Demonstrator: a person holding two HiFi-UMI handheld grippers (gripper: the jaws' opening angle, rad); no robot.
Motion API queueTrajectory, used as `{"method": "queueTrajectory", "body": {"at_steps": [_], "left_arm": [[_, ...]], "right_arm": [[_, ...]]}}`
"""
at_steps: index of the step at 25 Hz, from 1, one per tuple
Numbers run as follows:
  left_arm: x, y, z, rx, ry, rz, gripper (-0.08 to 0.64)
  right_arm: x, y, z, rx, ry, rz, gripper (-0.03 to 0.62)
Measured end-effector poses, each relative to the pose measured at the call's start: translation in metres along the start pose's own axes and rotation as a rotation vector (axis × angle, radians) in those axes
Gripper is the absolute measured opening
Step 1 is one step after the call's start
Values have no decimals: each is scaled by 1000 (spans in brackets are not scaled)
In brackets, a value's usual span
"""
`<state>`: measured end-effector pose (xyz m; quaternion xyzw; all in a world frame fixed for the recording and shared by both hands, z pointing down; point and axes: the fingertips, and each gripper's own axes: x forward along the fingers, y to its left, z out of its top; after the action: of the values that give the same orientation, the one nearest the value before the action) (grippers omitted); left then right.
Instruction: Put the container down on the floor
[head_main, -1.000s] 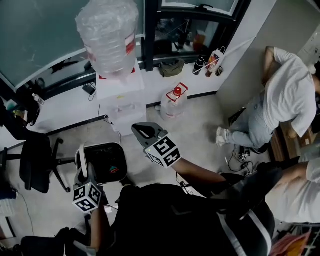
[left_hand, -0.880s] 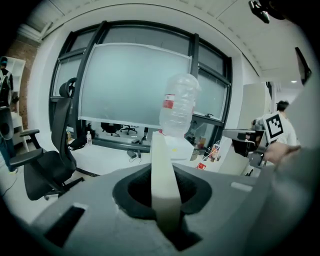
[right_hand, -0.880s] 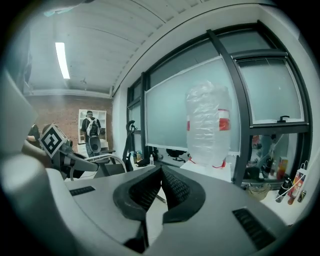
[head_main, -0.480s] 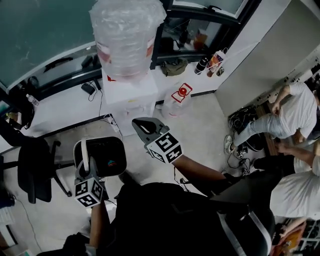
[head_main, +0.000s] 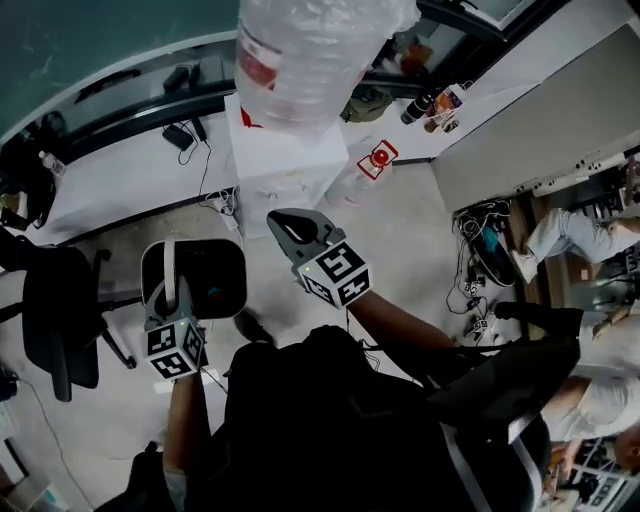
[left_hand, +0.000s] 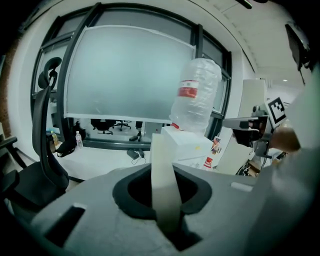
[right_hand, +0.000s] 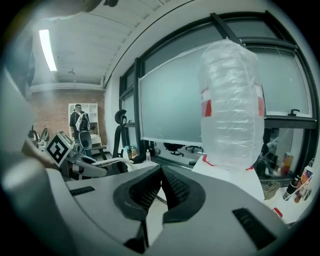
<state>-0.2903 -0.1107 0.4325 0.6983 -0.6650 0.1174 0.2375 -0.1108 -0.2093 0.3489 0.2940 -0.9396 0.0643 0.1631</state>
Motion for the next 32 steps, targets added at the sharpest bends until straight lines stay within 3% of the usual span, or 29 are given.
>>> {"method": "queueTrajectory", "body": {"at_steps": [9, 22, 26, 32], "left_arm": [[48, 38, -31, 48, 61, -11, 60], [153, 62, -112, 69, 157, 2, 60], [172, 58, -150, 56, 216, 7, 60], [211, 69, -187, 31, 239, 5, 60]], "right_arm": [[51, 5, -26, -3, 39, 70, 5], [127, -16, -116, 20, 150, 184, 5], [133, -12, -145, 37, 183, 208, 5], [163, -12, -193, 24, 243, 235, 5]]}}
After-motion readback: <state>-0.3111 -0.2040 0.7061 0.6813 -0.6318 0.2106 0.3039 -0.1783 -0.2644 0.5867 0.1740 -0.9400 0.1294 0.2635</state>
